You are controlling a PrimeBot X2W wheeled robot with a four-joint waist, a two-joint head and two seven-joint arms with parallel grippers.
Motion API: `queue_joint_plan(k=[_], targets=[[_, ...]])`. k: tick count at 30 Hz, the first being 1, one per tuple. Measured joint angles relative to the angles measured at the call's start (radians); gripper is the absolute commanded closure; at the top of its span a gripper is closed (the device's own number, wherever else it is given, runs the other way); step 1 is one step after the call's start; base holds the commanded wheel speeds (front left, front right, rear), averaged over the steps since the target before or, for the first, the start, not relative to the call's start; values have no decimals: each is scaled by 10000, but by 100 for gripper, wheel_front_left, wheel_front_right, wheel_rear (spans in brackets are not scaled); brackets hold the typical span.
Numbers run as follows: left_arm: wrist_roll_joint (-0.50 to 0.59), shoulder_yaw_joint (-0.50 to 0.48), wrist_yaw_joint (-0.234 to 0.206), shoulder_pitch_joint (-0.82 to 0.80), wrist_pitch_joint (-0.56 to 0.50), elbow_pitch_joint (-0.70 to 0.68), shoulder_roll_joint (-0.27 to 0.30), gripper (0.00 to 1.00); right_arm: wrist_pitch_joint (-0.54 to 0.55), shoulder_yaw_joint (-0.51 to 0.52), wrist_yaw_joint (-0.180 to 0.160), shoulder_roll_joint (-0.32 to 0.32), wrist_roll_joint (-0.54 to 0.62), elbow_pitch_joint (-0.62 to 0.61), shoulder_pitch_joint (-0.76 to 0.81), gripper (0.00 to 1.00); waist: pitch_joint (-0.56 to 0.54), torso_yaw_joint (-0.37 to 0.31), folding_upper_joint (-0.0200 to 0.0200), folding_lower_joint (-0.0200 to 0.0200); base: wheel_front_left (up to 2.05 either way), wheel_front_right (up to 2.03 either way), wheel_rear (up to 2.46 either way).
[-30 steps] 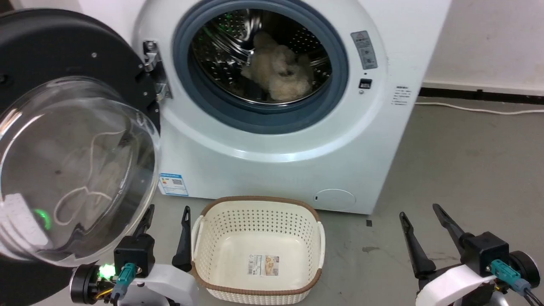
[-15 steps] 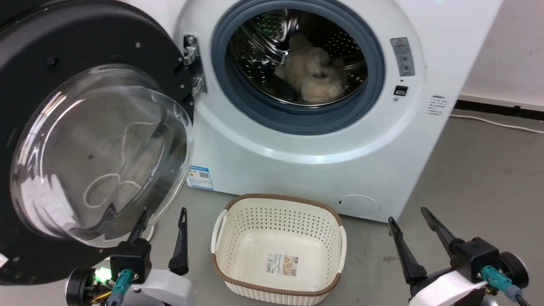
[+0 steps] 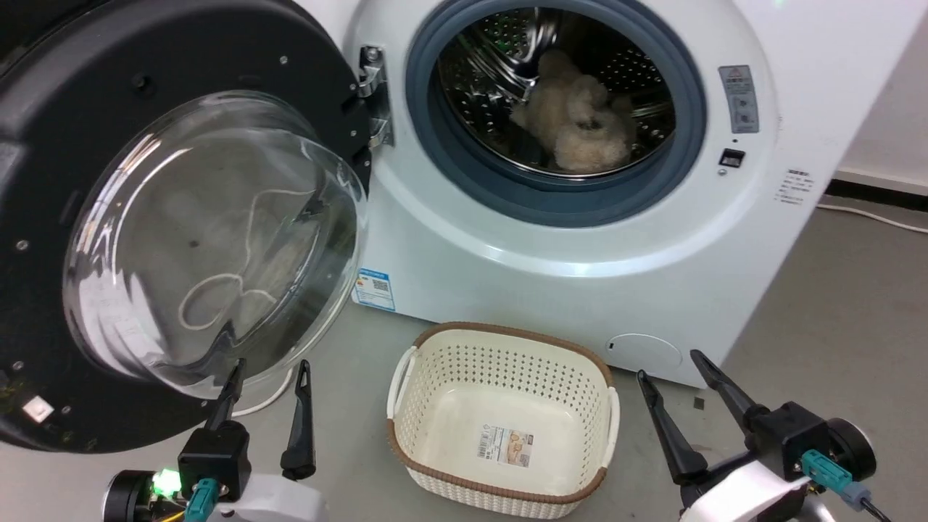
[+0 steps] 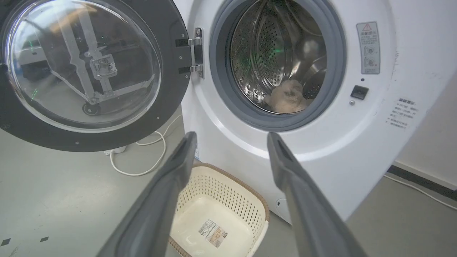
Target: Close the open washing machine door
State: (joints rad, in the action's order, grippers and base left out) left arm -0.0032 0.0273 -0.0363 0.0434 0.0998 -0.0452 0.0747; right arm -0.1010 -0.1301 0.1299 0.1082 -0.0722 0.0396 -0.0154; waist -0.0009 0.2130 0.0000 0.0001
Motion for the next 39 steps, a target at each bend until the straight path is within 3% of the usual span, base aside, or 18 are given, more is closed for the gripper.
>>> queue_joint_plan(k=[39], targets=[[-75,10,-491,743,857,-614,267,0,-834,-1333,0,529,-614,525,-196,0,63,1736,0,0,0,0,0]])
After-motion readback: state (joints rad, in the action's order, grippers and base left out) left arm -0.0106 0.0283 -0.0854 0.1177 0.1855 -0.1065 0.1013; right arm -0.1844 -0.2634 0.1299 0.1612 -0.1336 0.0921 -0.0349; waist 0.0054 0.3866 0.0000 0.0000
